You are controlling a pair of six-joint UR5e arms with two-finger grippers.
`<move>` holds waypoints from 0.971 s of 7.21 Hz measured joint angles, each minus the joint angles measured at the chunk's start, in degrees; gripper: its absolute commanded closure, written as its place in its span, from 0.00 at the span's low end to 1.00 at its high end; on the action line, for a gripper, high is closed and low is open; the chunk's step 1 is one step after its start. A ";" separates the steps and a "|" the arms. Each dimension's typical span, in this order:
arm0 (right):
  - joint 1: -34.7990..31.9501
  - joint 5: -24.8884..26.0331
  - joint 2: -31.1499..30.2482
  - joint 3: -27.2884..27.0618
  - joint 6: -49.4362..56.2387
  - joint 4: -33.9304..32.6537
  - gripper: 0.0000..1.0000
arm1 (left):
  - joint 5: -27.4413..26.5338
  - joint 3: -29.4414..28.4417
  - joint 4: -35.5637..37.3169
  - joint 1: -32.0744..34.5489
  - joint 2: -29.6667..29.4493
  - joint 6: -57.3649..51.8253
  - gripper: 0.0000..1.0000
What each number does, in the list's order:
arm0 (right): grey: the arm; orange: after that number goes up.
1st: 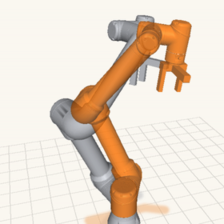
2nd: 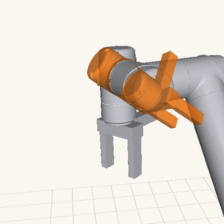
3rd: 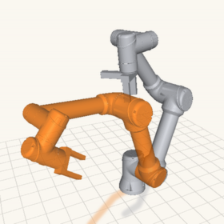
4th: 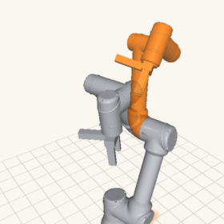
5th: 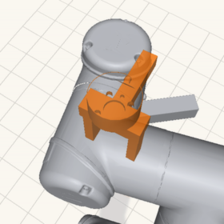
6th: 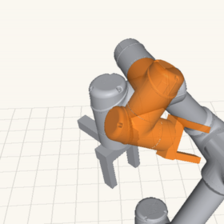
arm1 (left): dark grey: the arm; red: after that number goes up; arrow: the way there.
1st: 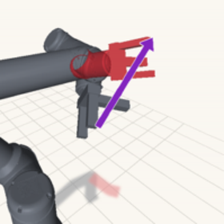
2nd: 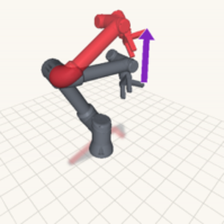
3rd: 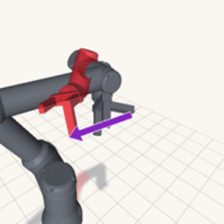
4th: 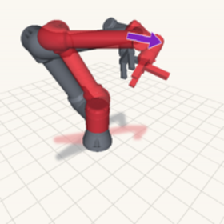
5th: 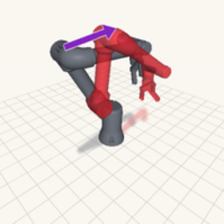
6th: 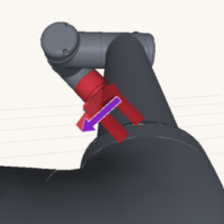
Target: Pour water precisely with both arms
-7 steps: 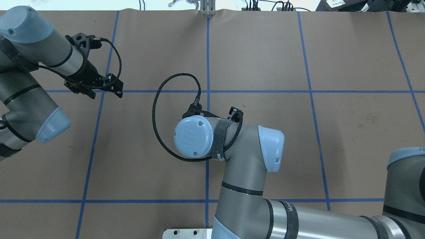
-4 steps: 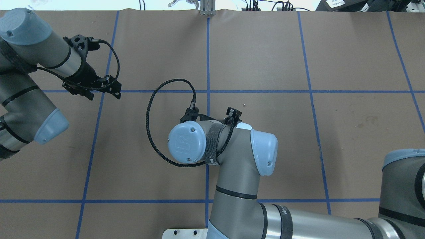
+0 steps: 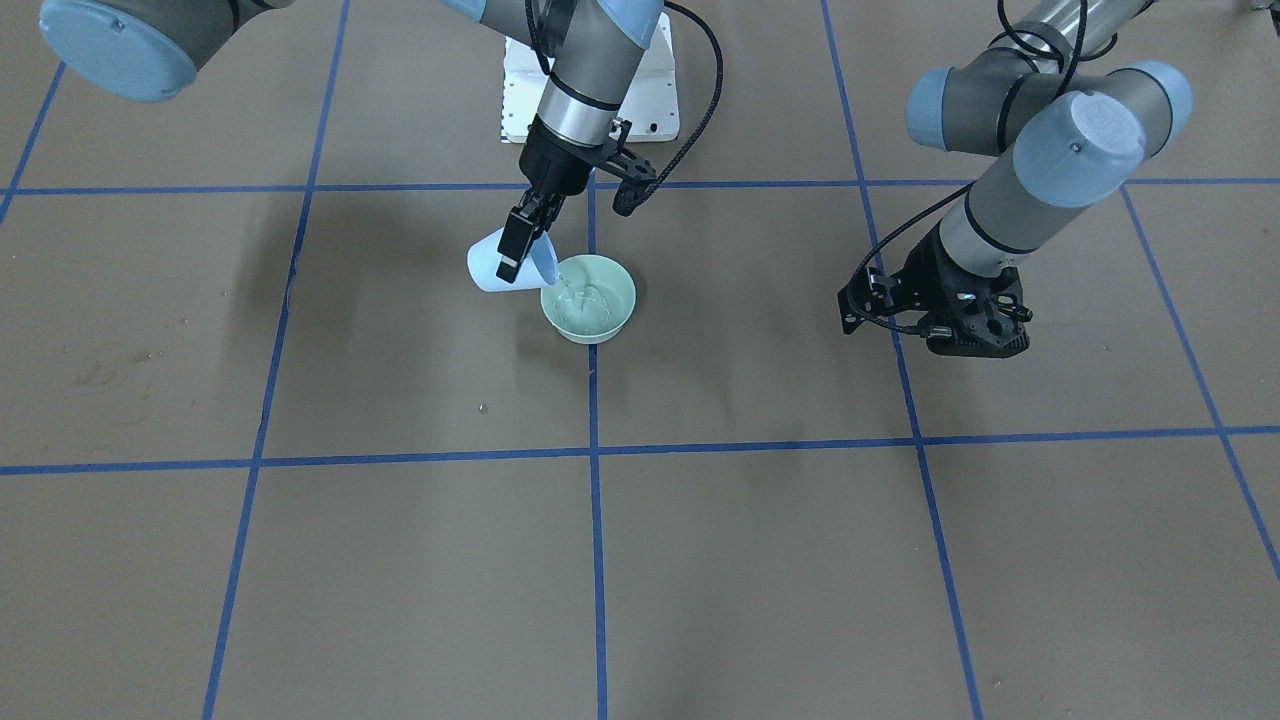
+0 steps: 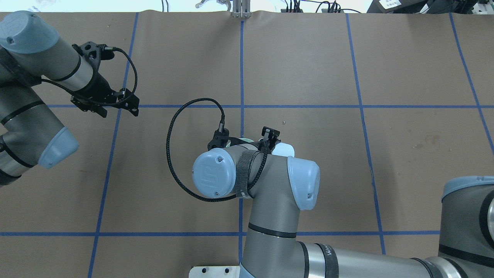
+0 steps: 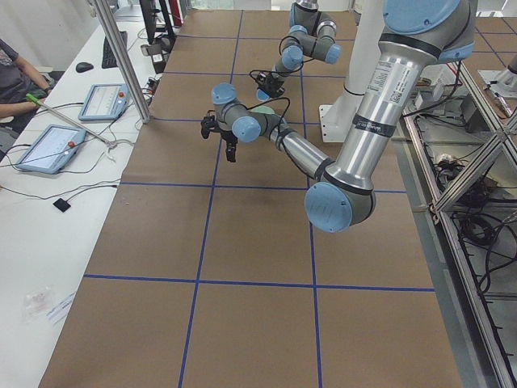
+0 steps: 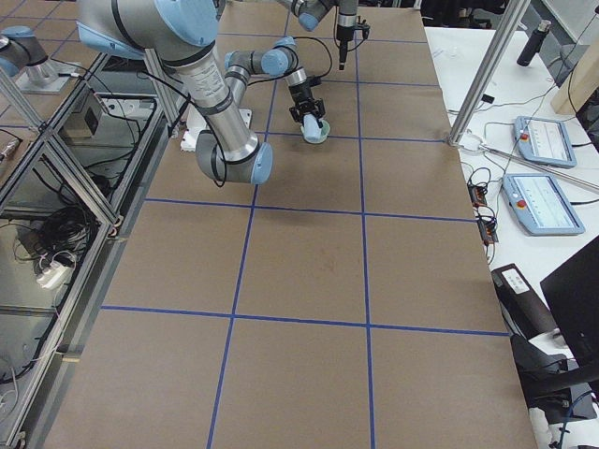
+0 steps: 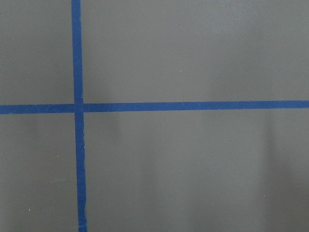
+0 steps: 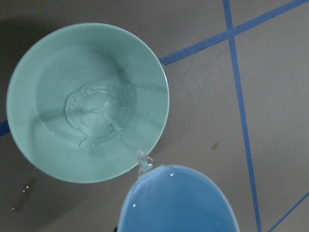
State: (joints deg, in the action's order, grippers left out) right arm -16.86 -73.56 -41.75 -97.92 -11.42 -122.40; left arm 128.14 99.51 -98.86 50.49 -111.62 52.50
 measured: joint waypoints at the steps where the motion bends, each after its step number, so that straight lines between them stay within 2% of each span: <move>1: 0.10 0.37 0.00 0.00 0.04 -0.14 0.96 | -0.02 -0.04 0.06 -0.01 0.19 -0.02 0.00; 7: 0.37 1.30 0.20 0.30 0.08 -0.21 0.96 | -0.09 0.10 0.25 0.05 0.44 0.06 0.00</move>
State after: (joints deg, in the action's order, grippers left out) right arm -16.48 -72.26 -41.55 -97.61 -11.34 -122.61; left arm 128.06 99.60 -98.61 50.54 -111.18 52.57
